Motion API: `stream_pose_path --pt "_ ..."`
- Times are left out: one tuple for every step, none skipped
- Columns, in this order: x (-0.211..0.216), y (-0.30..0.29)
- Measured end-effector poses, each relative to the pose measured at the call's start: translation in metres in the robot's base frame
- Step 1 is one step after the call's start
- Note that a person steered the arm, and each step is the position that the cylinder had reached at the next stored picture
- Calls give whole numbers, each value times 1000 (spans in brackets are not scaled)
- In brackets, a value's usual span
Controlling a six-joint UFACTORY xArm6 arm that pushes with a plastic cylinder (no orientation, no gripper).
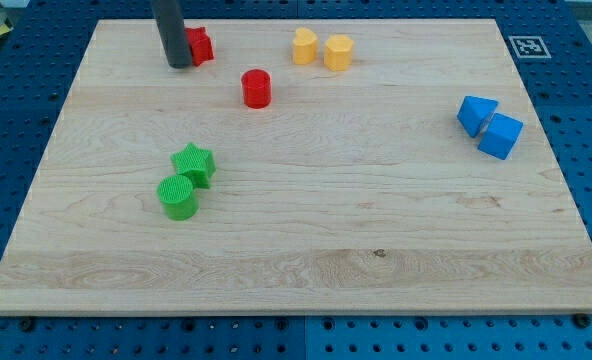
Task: Push red star towards top left
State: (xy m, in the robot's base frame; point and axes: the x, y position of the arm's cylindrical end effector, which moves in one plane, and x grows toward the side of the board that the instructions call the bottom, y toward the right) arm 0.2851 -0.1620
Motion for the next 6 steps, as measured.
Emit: stream_pose_path --pt "24 14" --pt "22 37" --pt "-1 47" --pt "-18 29" --pt "-30 -5" --pt "-38 -29"
